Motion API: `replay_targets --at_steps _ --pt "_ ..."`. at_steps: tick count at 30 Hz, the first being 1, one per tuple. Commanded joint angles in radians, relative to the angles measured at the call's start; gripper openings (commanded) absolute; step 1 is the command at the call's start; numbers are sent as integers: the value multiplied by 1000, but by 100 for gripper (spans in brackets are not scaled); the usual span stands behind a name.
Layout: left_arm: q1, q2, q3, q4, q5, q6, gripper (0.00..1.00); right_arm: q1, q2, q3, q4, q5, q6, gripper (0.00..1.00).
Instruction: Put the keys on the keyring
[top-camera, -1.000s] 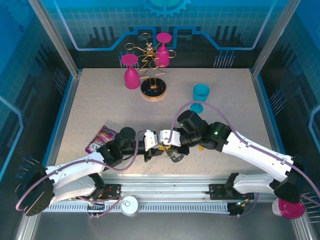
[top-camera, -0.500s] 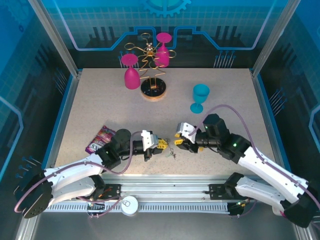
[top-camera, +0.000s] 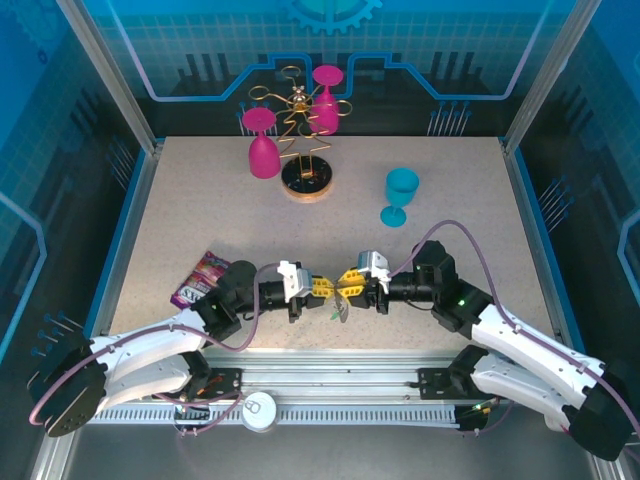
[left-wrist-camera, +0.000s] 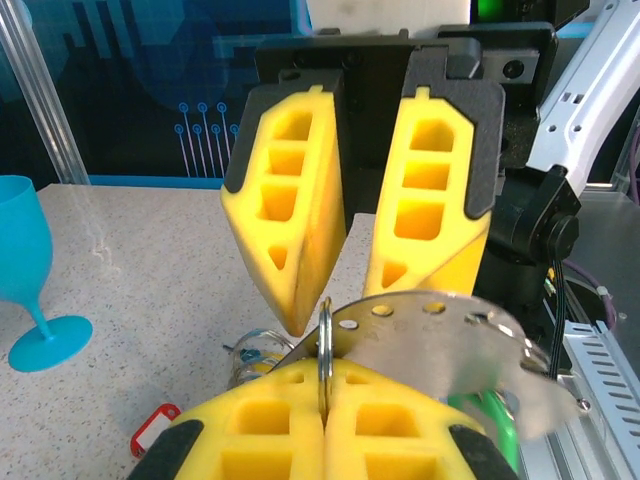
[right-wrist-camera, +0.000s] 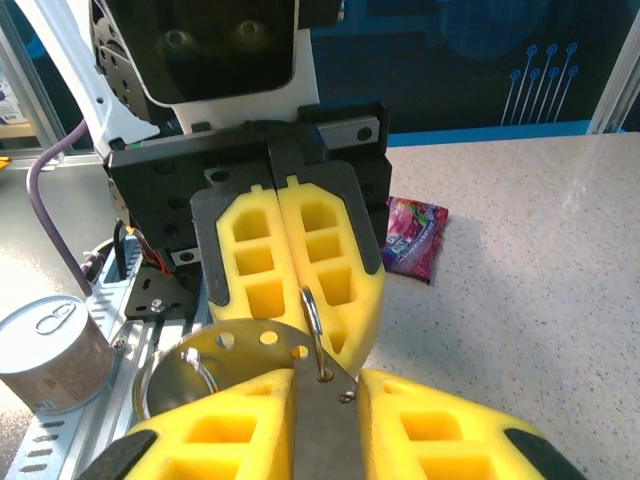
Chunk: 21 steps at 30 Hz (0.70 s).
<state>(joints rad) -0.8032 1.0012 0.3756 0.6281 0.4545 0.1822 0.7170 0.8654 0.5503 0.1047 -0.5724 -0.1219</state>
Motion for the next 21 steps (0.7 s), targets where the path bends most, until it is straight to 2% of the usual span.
replay_targets --at_steps 1,10,16,18,21 --pt "-2 -3 -9 69 43 -15 0 -7 9 -13 67 -38 24 23" --pt "-2 17 -5 97 83 -31 0 -4 33 -12 93 -61 28 21" --pt "-1 37 2 112 104 -42 0 2 57 2 93 -89 19 16" --pt "-1 43 5 114 106 -45 0 5 65 5 90 -93 14 12" --pt "-1 44 7 115 105 -46 0 6 79 14 67 -97 2 1"
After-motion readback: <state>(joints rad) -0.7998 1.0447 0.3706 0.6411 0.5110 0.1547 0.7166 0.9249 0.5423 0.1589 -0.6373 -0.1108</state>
